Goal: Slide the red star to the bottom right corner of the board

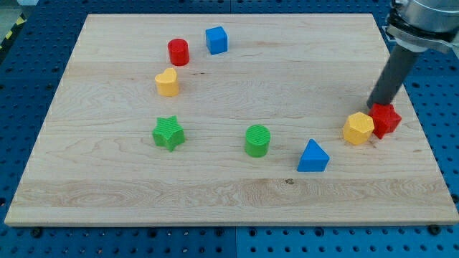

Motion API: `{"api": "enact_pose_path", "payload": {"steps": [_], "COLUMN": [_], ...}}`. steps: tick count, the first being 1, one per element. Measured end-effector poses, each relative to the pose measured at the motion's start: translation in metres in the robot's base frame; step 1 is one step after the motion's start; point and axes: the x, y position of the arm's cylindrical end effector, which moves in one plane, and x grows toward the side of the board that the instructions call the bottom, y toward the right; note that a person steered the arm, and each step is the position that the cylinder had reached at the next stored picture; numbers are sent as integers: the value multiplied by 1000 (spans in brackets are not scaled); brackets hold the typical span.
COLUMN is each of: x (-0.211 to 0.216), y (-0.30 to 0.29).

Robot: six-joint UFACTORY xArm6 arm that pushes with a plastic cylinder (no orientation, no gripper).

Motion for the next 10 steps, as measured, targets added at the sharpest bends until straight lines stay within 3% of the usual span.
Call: {"api": "enact_pose_path", "payload": {"steps": [2,3,4,7,10], "x": [29,14,-2,41,21], "y": [44,43,22,12,-47]}}
